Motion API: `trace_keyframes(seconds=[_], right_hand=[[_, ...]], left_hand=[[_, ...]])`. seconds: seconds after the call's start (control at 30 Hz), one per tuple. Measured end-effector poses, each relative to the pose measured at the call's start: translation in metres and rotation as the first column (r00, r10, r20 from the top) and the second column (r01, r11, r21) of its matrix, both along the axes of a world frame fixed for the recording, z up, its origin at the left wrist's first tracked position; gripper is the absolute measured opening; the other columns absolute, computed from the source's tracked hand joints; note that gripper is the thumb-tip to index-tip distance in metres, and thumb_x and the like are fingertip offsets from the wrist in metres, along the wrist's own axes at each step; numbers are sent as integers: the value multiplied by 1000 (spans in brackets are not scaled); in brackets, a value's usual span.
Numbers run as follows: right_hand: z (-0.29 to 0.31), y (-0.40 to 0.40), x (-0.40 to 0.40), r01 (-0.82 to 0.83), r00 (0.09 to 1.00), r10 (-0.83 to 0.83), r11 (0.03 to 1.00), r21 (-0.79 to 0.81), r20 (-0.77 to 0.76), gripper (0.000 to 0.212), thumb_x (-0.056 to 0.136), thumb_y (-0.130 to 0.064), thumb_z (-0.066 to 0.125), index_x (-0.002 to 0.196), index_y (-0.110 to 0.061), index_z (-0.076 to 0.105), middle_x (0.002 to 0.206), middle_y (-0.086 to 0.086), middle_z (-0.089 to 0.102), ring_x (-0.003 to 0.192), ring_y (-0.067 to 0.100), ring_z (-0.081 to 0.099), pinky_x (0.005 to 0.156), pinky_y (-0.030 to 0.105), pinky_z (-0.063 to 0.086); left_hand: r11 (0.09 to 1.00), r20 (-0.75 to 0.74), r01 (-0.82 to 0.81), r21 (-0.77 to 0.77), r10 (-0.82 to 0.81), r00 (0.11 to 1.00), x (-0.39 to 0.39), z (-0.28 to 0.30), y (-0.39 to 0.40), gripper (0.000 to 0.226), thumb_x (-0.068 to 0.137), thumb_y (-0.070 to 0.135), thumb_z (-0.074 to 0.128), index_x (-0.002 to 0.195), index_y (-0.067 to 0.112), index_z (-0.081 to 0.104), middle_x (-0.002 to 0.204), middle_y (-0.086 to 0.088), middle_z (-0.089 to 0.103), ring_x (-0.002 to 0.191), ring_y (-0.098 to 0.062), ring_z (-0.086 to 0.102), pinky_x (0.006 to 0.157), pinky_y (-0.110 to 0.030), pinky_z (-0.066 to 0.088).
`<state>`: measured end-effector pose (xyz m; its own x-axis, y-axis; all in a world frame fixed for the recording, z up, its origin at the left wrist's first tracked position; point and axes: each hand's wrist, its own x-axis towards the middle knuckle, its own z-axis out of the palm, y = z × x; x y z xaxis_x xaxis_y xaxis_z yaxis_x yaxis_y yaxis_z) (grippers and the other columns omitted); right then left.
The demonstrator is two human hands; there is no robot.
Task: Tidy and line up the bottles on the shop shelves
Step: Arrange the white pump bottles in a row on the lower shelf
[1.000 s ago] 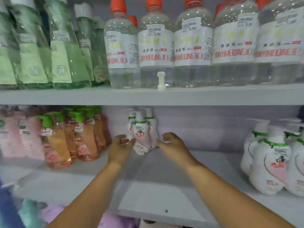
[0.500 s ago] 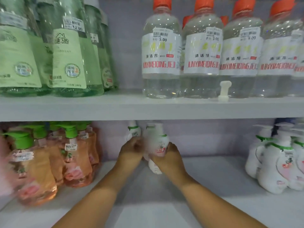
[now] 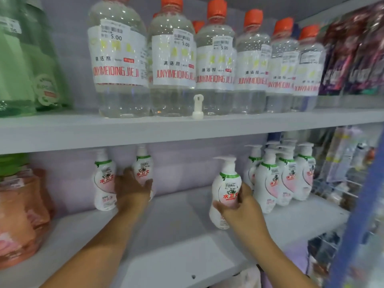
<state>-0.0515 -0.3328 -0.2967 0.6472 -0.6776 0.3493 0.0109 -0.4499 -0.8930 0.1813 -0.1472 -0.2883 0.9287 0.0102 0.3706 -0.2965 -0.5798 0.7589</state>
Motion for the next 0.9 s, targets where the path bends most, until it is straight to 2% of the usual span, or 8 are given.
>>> trace_keyframes(seconds=[0.07,0.17,0.27,0.33,0.43,0.53,0.7,0.9], right_hand=[[0,-9,-12,20,1000,-19,999,-50,20,60,77,-26,86,120,-47,51,101,-40,66,91,-19,63,66,0,46],[-2,-21,-21,121,993,-119,968,-222,24,56,73,-41,85,119,-45,53,103,-27,56,95,-4,59,70,8,42],[-6,-31,-22,171,985,-173,941,-293,19,70,70,-52,81,132,-37,51,104,-22,43,96,7,52,76,22,43],[-8,-37,-23,170,985,-162,948,-269,52,72,68,-53,80,132,-35,53,106,-18,48,100,10,56,79,28,48],[-11,-45,-23,160,984,-138,962,-221,109,62,67,-46,85,121,-38,55,109,-18,54,103,12,61,83,34,55],[-13,-51,-26,175,978,-145,960,-218,150,58,68,-44,86,116,-42,52,106,-19,52,101,12,60,83,36,56],[-20,-63,-31,187,977,-154,949,-254,145,62,71,-46,86,122,-30,54,113,-13,49,109,19,57,83,41,56],[-22,-71,-31,187,979,-156,946,-266,134,65,68,-50,88,119,-31,52,111,-15,47,109,18,56,78,35,55]], left_hand=[[999,3,32,-27,-32,999,1,-2,-2,58,81,26,85,121,-1,53,116,-24,60,108,-41,59,87,-40,47],[988,-59,77,-134,-86,995,-6,2,-8,58,79,25,87,121,6,51,112,-16,67,99,-36,67,78,-37,49],[978,-89,169,-125,-181,979,-18,2,-21,52,78,27,88,117,10,58,110,-11,71,86,-27,65,72,-34,49],[953,-97,250,-169,-268,958,-29,0,-34,53,79,27,88,120,11,60,113,-9,71,92,-27,68,80,-37,55],[942,-77,315,-113,-324,943,-44,-2,-57,56,82,34,85,128,20,57,120,1,63,104,-26,65,91,-39,54],[929,-80,329,-168,-346,935,-56,1,-79,48,84,29,83,122,21,55,114,1,64,93,-19,63,79,-28,47],[918,-99,358,-171,-377,921,-68,0,-99,38,85,25,80,116,27,58,109,6,67,94,-13,62,69,-20,45],[782,-162,561,-273,-612,774,-97,3,-138,42,90,13,77,127,22,61,115,8,71,110,-10,68,63,-19,59]])
